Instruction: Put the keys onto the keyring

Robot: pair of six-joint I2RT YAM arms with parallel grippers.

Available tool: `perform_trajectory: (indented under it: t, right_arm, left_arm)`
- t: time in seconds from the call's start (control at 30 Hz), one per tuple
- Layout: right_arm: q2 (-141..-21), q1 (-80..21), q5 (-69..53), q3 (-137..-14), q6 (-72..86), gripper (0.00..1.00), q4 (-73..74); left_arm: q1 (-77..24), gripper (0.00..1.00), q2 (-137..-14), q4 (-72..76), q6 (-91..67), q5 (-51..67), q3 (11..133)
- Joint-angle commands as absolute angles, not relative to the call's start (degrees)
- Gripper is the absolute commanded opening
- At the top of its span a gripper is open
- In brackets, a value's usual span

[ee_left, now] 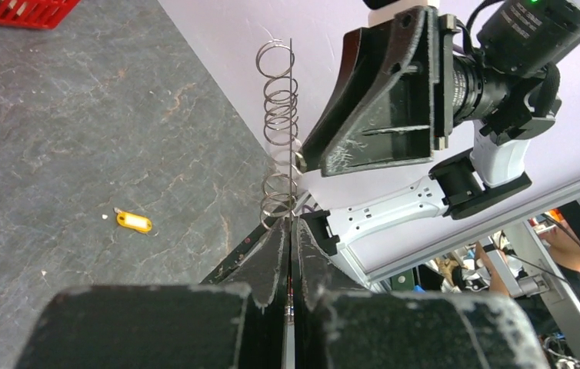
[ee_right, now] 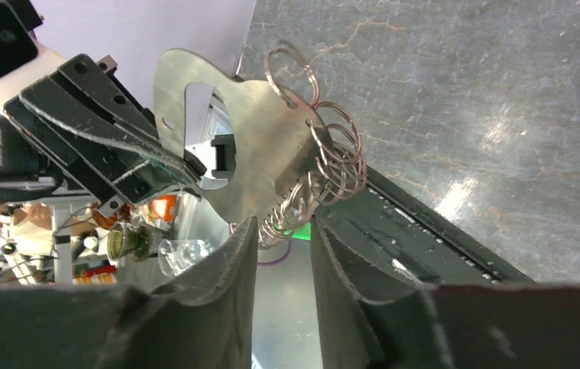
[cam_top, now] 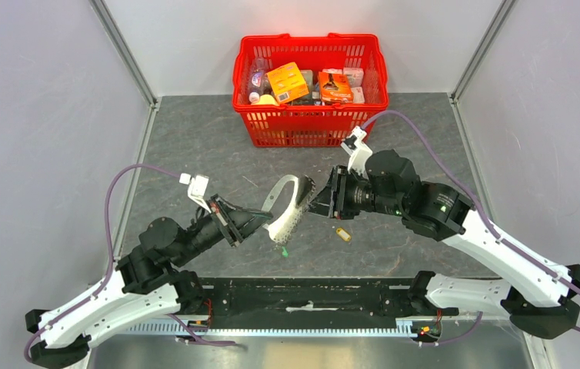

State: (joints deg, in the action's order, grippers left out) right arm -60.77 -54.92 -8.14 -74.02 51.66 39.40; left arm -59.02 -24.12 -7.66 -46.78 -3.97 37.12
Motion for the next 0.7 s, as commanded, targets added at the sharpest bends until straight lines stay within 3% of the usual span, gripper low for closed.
perform_trajectory:
  t: [0.0,0.07,0.17,0.47,0.67]
  right_arm:
    - [-57.50,-55.11,-7.90,-73.56,48.95,0.45,38.32]
    - [-56.04,-55.11,-6.37,-72.96,47.30,0.51,40.19]
    - [-53.39,-55.11,-4.43,-71.11,45.51,0.53,41.71]
    - [-52.23,-55.11,-7.83,-67.53,40.26,0.51,41.48]
    - [-51.59,-55.11,-7.97,-69.54,31.16,0.49,42.34]
  left_arm:
    - [-59.32,0.02,-24.19,-7.84,-52.66,-6.58,37.23]
    - [-59.30,0.02,-23.36,-8.54,-55.09,-8.64,37.01]
    - [-59.26,0.02,-22.69,-10.89,-58.73,-12.52,37.10]
    - [-59.28,0.02,-20.41,-9.28,-68.44,-19.34,34.01]
    - [-59.21,0.02,-21.51,-9.40,-69.17,-15.34,35.14]
